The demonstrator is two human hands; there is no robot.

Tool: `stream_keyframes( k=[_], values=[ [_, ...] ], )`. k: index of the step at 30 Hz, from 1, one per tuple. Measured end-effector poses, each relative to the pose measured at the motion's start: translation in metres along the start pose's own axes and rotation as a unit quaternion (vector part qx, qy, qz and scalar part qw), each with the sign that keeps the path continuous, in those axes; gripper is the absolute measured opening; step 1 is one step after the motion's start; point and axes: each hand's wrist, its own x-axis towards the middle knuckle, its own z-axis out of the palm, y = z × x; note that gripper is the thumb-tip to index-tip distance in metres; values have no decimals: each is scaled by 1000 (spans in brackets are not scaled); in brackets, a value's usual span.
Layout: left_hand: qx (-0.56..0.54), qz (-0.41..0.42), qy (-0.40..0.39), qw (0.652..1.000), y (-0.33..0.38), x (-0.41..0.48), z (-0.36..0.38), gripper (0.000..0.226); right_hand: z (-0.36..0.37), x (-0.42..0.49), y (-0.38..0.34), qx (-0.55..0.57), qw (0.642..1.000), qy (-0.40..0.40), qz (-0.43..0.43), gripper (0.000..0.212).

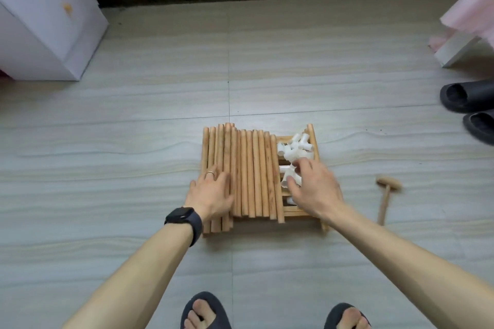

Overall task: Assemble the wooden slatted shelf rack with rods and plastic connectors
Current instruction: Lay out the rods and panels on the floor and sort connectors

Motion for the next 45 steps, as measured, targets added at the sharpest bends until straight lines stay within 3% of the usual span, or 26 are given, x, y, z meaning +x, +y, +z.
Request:
stream_keyframes(
  k=[4, 6, 10, 13, 15, 19, 24, 28, 35, 38, 42, 45],
  values=[
    [-15, -42, -3, 999, -14, -10, -2, 65, 29, -13, -25, -37, 983, -170, 59, 42],
    [-69, -91, -4, 993, -15, -10, 3, 63, 42, -15, -32, -52, 975, -197, 90, 50],
    [-180, -182, 19, 967, -16, -6, 19, 74, 61, -11, -40, -72, 979, -155, 109, 46],
    [-127, -185, 107, 969, -10, -1, 31, 88, 69, -4, -38, -71, 978, -156, 116, 55],
    [-114, -170, 111, 973, -2, 5, 36, 92, 71, 1, -37, -70, 974, -171, 131, 57],
    [-146, -170, 92, 970, 8, 17, 38, 80, 75, 7, -42, -58, 967, -190, 157, 61],
    [-182, -167, 57, 967, -11, 24, 26, 81, 73, 6, -43, -56, 966, -188, 167, 62],
    [-228, -183, 99, 951, -24, 19, 25, 67, 73, 5, -45, -38, 965, -188, 178, 61],
    [-262, -169, 148, 939, -28, 19, 32, 68, 65, 9, -40, -6, 958, -207, 198, 61],
    [-308, -217, 108, 920, -31, 22, 32, 82, 68, 10, -43, 11, 961, -198, 194, 60],
    [-218, -209, 61, 951, -35, 30, 15, 72, 67, 10, -46, 16, 961, -211, 180, 56],
    [-183, -203, 7, 962, -32, 38, 5, 80, 64, 12, -47, 12, 958, -232, 170, 50]
  ],
)
